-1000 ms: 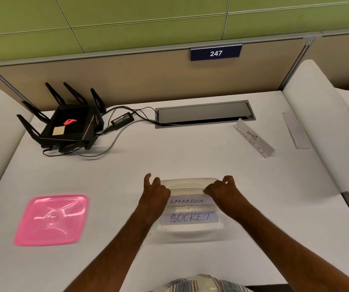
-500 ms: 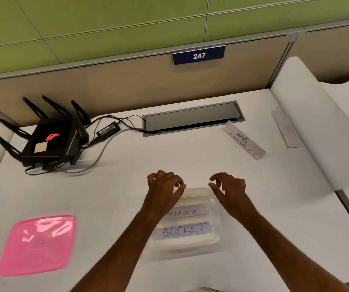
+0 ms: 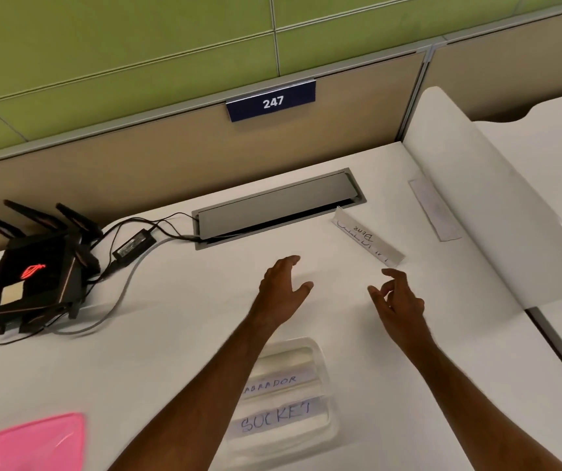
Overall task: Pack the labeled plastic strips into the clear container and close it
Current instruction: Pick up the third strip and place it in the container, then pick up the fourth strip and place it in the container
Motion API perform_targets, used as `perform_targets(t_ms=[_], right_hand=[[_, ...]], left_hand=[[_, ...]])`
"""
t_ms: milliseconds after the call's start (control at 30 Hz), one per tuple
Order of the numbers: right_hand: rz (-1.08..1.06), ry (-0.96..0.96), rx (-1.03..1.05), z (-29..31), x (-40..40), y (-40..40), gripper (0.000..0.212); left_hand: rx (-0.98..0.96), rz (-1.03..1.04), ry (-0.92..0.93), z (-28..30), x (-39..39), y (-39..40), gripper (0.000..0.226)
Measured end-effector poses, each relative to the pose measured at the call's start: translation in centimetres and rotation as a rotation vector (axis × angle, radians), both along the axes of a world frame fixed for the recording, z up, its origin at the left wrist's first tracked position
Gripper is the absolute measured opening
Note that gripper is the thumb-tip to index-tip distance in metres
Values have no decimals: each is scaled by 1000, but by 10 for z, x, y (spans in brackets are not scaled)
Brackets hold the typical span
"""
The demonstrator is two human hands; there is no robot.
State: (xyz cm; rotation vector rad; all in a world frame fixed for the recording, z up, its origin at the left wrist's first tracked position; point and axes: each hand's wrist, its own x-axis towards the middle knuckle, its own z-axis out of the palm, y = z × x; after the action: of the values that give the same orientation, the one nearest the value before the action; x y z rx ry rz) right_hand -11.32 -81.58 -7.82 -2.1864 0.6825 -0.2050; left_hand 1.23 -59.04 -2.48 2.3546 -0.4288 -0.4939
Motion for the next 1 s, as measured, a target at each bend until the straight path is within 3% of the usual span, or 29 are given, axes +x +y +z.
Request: perform_targets(t_ms=[200, 367, 633, 1000], right_hand=[[-202, -6, 45, -8, 16, -37, 55], [-238, 77, 131, -13, 30, -55, 57], [-175, 171, 89, -25, 46, -62, 27], [-192, 161, 53, -37, 49, -67, 12]], left_hand=[[-2, -39, 83, -5, 41, -54, 71], [36, -70, 105, -10, 73, -99, 79], [35, -62, 155, -27, 109, -139, 86], [-34, -71, 171, -44, 123, -157, 73]])
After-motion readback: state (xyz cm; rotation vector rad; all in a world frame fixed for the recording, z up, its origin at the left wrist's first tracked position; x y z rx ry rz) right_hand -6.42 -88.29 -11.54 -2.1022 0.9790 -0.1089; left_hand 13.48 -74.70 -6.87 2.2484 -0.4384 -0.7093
